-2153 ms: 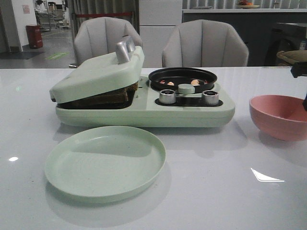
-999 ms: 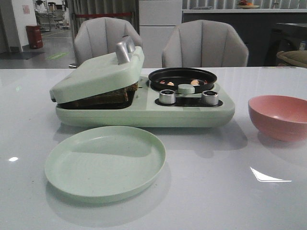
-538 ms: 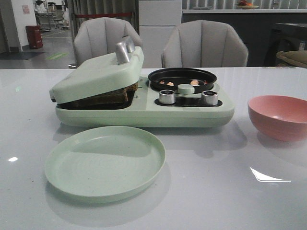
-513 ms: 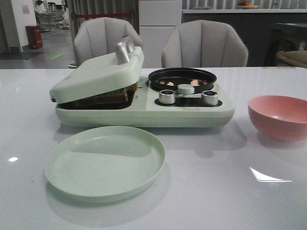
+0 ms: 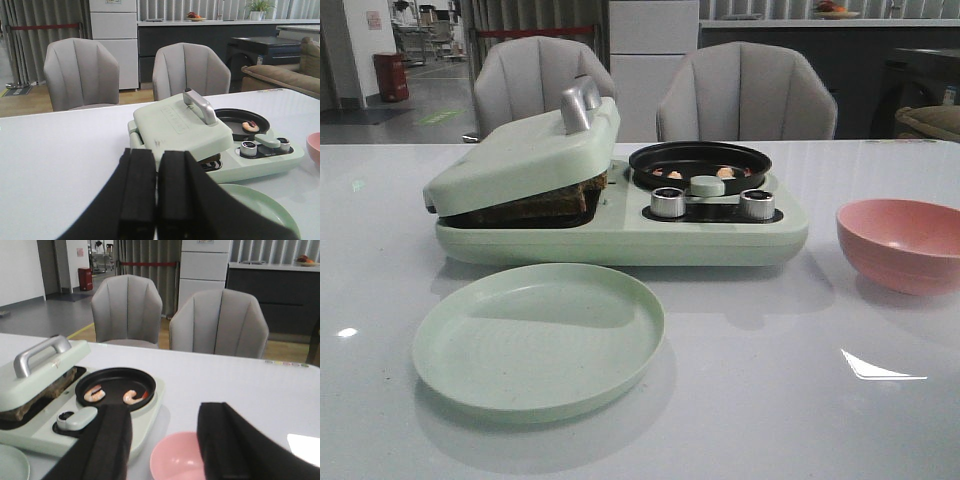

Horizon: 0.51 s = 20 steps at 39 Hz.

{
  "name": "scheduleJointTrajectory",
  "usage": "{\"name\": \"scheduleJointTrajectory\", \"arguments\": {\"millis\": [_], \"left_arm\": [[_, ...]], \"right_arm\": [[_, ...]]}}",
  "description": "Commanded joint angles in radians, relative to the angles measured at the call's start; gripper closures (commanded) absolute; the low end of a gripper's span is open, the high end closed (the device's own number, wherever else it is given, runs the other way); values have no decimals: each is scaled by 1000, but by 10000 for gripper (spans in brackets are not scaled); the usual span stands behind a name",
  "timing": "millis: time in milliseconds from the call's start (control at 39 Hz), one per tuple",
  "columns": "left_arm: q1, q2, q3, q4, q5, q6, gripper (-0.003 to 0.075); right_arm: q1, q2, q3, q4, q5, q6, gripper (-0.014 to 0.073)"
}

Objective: Make breakfast with bread and shrimp

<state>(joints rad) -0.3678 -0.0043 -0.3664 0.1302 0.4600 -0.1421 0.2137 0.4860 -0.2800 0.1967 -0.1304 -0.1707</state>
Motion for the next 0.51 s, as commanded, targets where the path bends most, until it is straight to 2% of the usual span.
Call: {"name": "scheduleJointTrajectory", "arguments": {"millis": [0, 308, 410, 487], "left_arm": [[-4, 19, -25, -3, -77, -11, 606], [-4, 19, -25, -3, -77, -11, 606], [-4, 19, -25, -3, -77, -11, 606], [-4, 19, -25, -3, -77, -11, 606]], "right_arm": [[1, -12, -15, -3, -29, -8, 167], [1, -12, -15, -3, 13, -8, 172], [1, -12, -15, -3, -4, -8, 257], [1, -12, -15, -3, -13, -8, 401]]}}
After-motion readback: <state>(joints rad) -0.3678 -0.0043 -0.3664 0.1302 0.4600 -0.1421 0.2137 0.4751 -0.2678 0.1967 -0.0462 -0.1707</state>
